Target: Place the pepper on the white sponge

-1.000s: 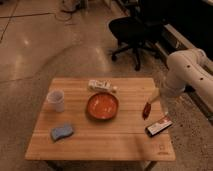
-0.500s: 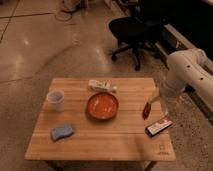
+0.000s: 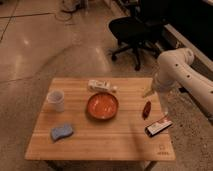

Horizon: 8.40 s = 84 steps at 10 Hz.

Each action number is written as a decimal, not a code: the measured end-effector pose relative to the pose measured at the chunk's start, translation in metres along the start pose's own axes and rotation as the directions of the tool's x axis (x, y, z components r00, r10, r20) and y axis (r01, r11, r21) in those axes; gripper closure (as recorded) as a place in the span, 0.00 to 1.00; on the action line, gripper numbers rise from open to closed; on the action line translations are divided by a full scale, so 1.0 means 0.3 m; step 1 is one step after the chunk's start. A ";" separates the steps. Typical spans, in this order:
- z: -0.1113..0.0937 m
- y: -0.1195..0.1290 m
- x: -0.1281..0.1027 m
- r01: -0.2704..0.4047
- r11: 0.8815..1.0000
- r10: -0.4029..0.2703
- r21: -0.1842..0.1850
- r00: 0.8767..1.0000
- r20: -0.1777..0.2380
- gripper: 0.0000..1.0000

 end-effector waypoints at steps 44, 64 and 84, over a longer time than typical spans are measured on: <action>0.160 -0.580 -0.547 0.768 0.598 -0.793 0.226 0.609 0.030 1.00; 0.233 -1.125 -0.284 0.908 0.378 -0.923 0.180 0.385 -0.006 1.00; 0.404 -1.744 -0.587 0.990 0.036 -0.999 0.138 0.035 0.008 0.41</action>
